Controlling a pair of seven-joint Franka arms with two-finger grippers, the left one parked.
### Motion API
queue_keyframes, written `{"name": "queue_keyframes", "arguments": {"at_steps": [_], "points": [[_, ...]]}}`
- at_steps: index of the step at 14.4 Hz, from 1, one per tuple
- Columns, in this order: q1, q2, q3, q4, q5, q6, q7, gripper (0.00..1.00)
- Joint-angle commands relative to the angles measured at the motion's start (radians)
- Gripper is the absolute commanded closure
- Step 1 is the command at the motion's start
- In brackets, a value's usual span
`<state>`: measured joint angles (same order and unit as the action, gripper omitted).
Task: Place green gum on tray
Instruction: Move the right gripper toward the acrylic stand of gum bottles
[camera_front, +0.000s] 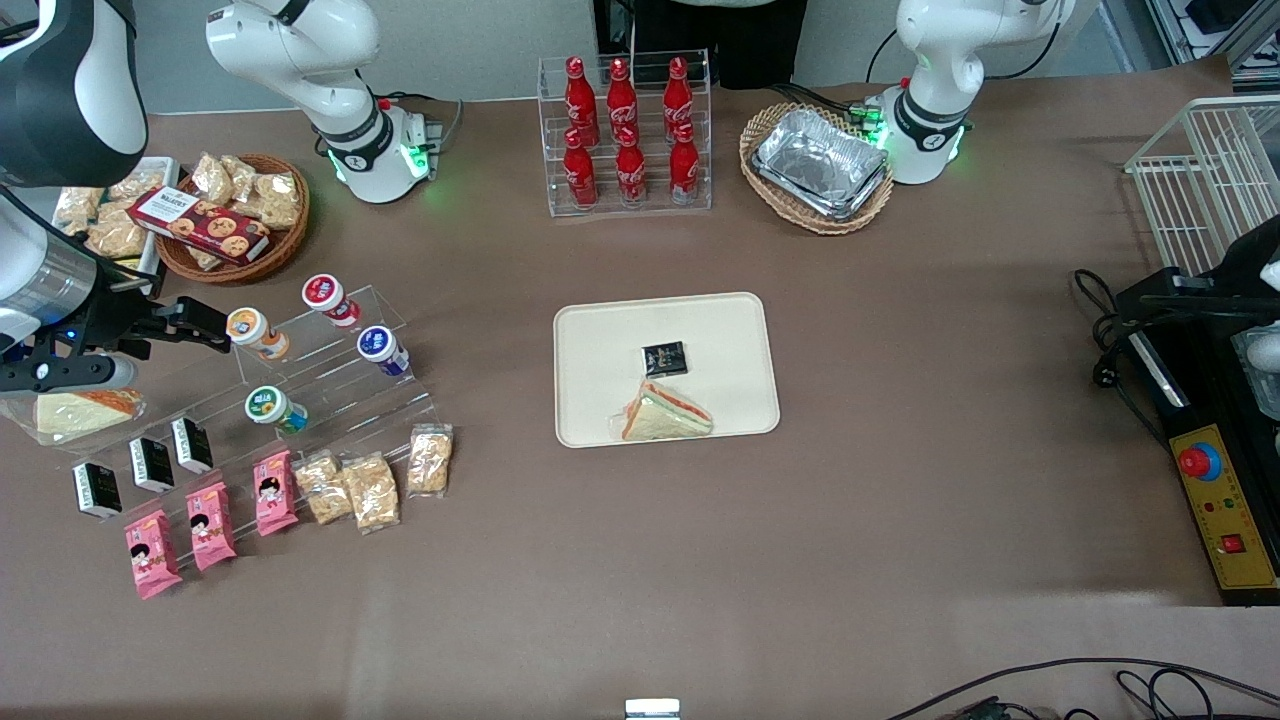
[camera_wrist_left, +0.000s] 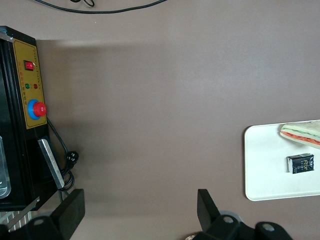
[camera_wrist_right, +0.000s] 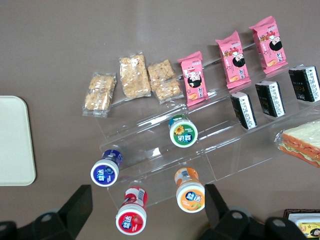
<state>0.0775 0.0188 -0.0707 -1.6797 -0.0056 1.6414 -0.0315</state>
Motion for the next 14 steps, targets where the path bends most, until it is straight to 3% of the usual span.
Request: {"name": "queue_keyframes", "arguments": {"at_steps": [1,14], "points": [[0.001,-0.014,0.002,0.005,0.007,-0.028,-0.014,0.00],[-0.031,-0.072,-0.014,-0.069,0.010,-0.040,-0.145,0.00]]}}
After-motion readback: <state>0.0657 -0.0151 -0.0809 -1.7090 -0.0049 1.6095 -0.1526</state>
